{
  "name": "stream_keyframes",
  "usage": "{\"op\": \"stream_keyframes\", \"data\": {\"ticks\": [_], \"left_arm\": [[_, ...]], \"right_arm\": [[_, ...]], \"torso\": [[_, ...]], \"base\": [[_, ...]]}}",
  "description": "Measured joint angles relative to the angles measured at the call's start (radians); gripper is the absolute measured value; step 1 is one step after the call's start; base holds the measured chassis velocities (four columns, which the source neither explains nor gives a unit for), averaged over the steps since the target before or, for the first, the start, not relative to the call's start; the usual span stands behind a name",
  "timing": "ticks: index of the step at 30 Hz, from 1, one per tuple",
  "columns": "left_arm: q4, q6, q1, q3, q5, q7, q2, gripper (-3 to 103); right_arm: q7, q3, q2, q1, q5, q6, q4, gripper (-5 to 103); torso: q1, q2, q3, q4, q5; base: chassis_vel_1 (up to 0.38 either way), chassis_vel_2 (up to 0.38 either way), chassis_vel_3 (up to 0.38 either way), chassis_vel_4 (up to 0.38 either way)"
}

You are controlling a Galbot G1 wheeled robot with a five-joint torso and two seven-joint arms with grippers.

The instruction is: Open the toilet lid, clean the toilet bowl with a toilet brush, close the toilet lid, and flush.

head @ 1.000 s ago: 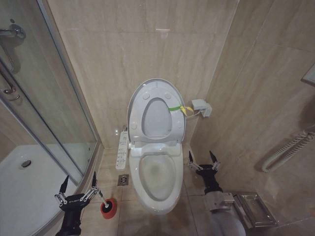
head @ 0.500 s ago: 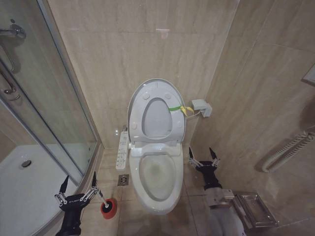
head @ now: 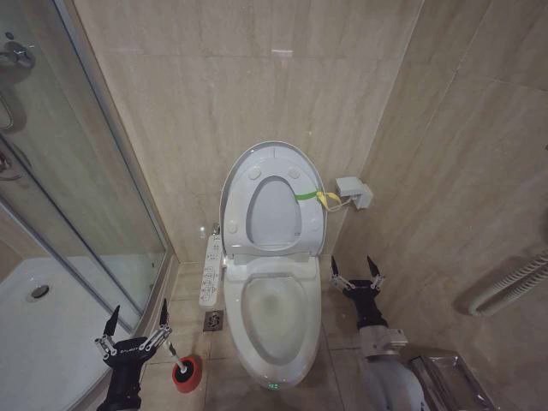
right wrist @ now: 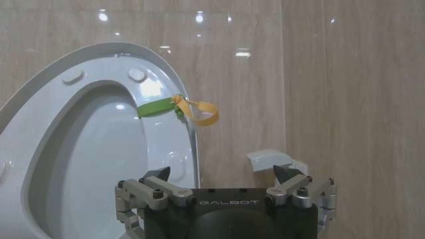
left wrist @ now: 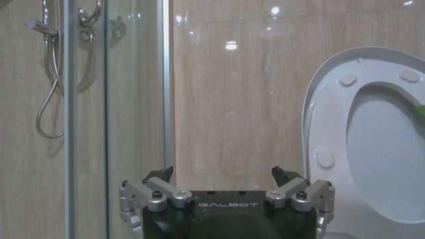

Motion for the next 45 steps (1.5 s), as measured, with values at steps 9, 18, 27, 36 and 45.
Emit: {"op": "stream_keyframes", "data": {"ticks": [9,18,27,36,45], "left_arm": [[0.0,0.0,0.0,0.0,0.0,0.0,0.0,97],[0.0,0.0,0.0,0.0,0.0,0.0,0.0,97],[0.0,0.0,0.0,0.0,0.0,0.0,0.0,97],[0.0,0.0,0.0,0.0,0.0,0.0,0.0,97],[0.0,0.0,0.0,0.0,0.0,0.0,0.0,97]], "right_arm": [[0.021,0.001,0.003,0.009,-0.003,0.018,-0.014,100],[0.06,0.01,0.001,0.025,-0.048,0.039,-0.034,100],[0.092,-0.001,-0.009,0.065,-0.075,0.009,-0.06,100],[0.108,-0.022,-0.04,0.189,-0.047,-0.015,-0.154,100],[0.116,-0.026,-0.073,0.331,0.011,-0.015,-0.256,100]], "torso": [[-0.001,0.0,0.0,0.0,0.0],[0.001,0.0,0.0,0.0,0.0],[0.0,0.0,0.0,0.0,0.0001],[0.0,0.0,0.0,0.0002,0.0],[0.0,0.0,0.0,0.0002,0.0002]], "base": [[-0.015,0.018,0.014,-0.017],[-0.07,0.067,0.071,-0.062],[0.0,0.0,0.0,0.0],[0.0,0.0,0.0,0.0],[0.0,0.0,0.0,0.0]]}}
